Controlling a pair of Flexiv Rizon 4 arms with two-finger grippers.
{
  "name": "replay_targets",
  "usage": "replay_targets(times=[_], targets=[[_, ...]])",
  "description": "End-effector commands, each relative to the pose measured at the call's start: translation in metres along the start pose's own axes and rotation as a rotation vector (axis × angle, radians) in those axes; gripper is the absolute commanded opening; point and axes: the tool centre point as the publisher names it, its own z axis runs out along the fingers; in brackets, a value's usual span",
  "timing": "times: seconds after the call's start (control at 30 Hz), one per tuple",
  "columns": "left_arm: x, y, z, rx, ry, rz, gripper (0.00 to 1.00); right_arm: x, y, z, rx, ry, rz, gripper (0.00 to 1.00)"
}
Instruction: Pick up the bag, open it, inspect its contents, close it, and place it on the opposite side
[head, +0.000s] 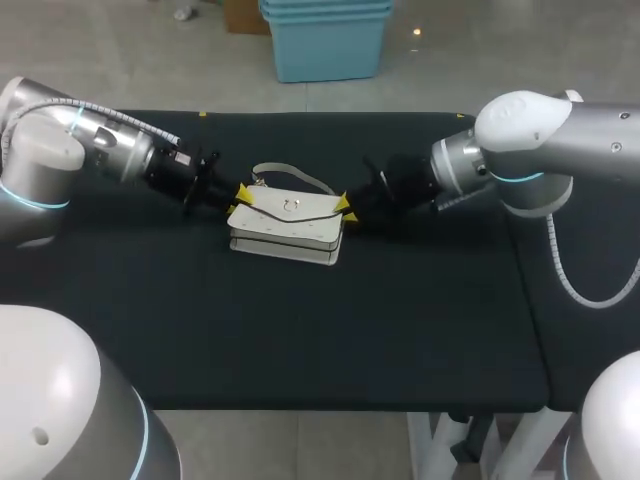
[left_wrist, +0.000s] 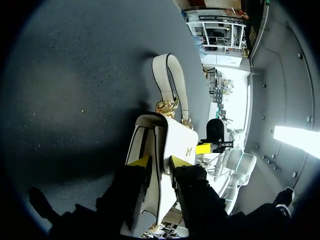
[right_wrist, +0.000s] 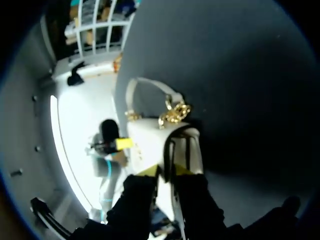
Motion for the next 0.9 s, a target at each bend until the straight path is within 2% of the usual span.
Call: replay_targets(times=[0.03,0.1,0.23,0.33,0.4,0.7,0.73,0.77,0.8,0.9], targets=[[0.004,0.008,-0.005,0.016,0.002,0.020,0.93,0.001,-0.002,-0.007,-0.011,-0.011,-0.005,1.00],[0.008,0.014,-0.009,0.020,0.003,0.033,0.94,0.001,-0.003,-0.012,-0.027,-0.031,-0.013,1.00],[0.014,0.024,-0.015,0.009,0.019,0.056,0.81,0.001,-0.003,-0.021,-0.041,-0.076,-0.025,1.00],[0.015,0.029,-0.016,0.002,0.016,0.059,0.49,0.000,-0.003,-0.030,-0.056,-0.112,-0.028,1.00],[0.015,0.031,-0.015,-0.009,0.007,0.056,0.41,-0.001,-0.003,-0.036,-0.064,-0.131,-0.035,1.00],[0.011,0.033,-0.009,-0.038,-0.008,0.045,0.24,-0.008,0.001,-0.058,-0.066,-0.211,-0.063,1.00],[0.010,0.033,-0.009,-0.040,-0.012,0.042,0.18,-0.008,0.001,-0.061,-0.067,-0.214,-0.065,1.00],[0.009,0.032,-0.008,-0.041,-0.015,0.039,0.05,-0.009,0.002,-0.064,-0.067,-0.224,-0.074,1.00],[0.009,0.032,-0.008,-0.042,-0.016,0.038,0.00,-0.009,0.002,-0.066,-0.066,-0.229,-0.078,1.00],[0.005,0.032,-0.010,-0.045,-0.018,0.032,0.00,-0.012,0.005,-0.076,-0.056,-0.257,-0.102,1.00]])
